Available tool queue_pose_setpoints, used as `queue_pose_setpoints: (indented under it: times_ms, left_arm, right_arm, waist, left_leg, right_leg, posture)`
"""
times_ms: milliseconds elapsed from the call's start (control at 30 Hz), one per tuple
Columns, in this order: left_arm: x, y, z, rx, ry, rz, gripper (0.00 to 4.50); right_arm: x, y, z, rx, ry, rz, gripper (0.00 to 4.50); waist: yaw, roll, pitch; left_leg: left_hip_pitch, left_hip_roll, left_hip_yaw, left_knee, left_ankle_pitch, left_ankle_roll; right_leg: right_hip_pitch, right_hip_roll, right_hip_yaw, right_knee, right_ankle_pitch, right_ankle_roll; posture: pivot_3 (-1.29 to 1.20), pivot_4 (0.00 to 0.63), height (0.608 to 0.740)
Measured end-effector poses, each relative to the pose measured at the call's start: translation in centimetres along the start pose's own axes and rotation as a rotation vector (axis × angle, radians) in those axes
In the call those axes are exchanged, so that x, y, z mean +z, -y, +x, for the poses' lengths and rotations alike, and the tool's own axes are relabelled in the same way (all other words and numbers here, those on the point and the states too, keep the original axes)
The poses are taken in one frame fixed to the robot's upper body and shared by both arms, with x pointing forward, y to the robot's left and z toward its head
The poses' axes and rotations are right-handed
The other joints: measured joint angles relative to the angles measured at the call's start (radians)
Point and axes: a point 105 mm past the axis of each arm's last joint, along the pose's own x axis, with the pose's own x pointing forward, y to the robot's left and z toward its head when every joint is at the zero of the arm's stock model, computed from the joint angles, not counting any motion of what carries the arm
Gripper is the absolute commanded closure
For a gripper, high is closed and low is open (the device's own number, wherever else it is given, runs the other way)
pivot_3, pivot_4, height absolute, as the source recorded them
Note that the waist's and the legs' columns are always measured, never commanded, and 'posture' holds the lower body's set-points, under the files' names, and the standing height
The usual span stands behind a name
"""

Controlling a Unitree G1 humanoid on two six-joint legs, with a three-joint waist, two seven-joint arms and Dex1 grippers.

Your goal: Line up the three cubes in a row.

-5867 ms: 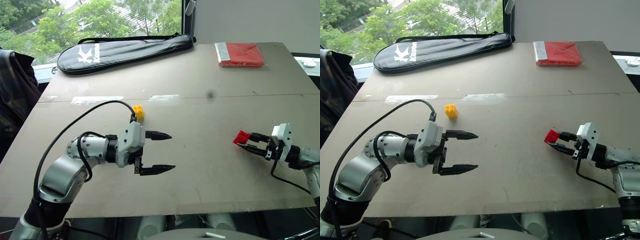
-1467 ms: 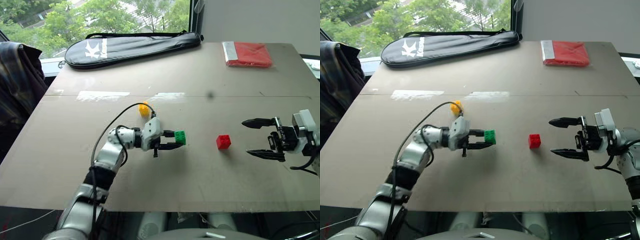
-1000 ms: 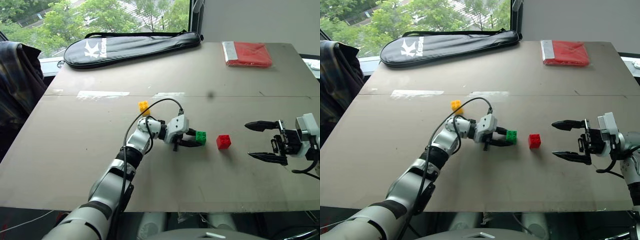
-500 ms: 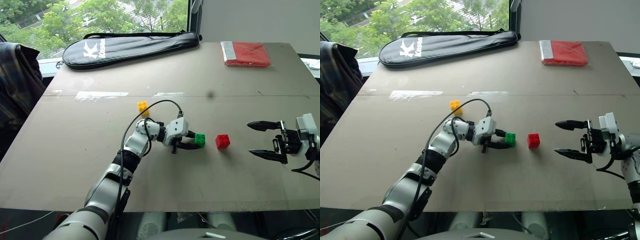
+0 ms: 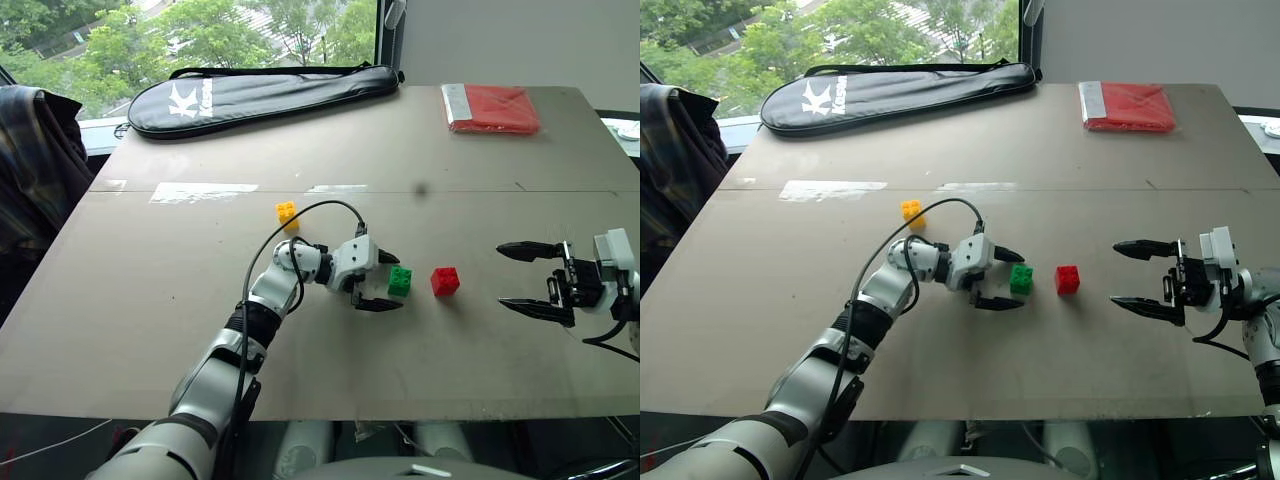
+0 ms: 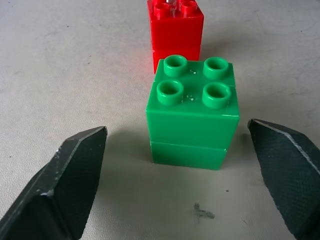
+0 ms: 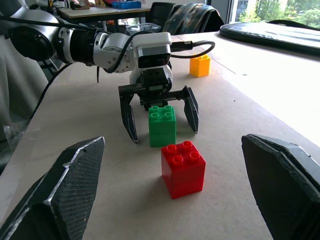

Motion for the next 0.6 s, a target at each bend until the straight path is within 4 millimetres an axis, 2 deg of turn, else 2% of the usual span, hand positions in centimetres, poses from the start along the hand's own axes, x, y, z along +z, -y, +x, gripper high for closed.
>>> queue_pose_setpoints:
  times_ms: [600]
  left_arm:
    - [0.12,-1.03,0.69,0.108,0.019,-0.03,0.05]
  right_arm:
    - [-0.66,-0.13,0.09,0.007,-0.013,0.015,0.0]
  waist:
    - [0.004,0.001,0.0]
  left_leg:
    - [0.0,-0.001,0.0,0.003,0.002,0.003]
  right_leg:
    - [0.002,-0.001,0.002,0.0,0.003,0.002]
  posture:
    - [0.0,0.15,0.707]
